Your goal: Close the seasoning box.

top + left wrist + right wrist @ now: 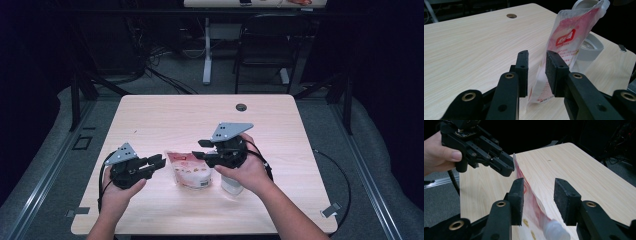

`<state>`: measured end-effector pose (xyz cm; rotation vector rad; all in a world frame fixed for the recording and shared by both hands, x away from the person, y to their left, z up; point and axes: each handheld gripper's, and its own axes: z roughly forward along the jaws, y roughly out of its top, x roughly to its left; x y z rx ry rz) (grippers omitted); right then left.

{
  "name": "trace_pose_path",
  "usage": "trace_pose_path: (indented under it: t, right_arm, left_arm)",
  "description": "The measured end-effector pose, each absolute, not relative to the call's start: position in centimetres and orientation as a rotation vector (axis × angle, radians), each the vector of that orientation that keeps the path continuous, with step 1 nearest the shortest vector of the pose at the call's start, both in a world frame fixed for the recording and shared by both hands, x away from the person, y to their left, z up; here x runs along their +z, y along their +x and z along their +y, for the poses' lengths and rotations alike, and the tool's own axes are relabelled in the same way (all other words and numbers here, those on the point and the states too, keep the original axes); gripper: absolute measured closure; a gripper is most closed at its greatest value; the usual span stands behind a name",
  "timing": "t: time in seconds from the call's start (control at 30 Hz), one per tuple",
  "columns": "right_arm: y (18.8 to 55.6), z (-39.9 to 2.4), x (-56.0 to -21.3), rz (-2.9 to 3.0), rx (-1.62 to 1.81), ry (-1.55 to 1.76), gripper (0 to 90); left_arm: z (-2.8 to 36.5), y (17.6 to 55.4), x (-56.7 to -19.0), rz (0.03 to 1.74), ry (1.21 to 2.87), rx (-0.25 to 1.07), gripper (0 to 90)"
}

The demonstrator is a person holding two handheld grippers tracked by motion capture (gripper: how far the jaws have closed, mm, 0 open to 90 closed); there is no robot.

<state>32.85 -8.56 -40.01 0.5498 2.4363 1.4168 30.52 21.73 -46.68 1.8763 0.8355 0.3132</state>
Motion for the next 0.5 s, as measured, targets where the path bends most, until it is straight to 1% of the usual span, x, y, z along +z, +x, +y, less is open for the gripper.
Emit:
trace_pose_path:
  t: [0.3,0.5]
  right_arm:
    - [33.8,-5.6,-39.7,2.525,1.353,0.464,66.0]
    - [34.3,-4.1,-39.9,2.561,1.325,0.446,67.5]
  left_arm:
    - [22.4,30.6,-47.0,0.860,1.867,0.319,72.3]
    - [22.8,30.6,-47.0,0.867,1.864,0.323,71.7]
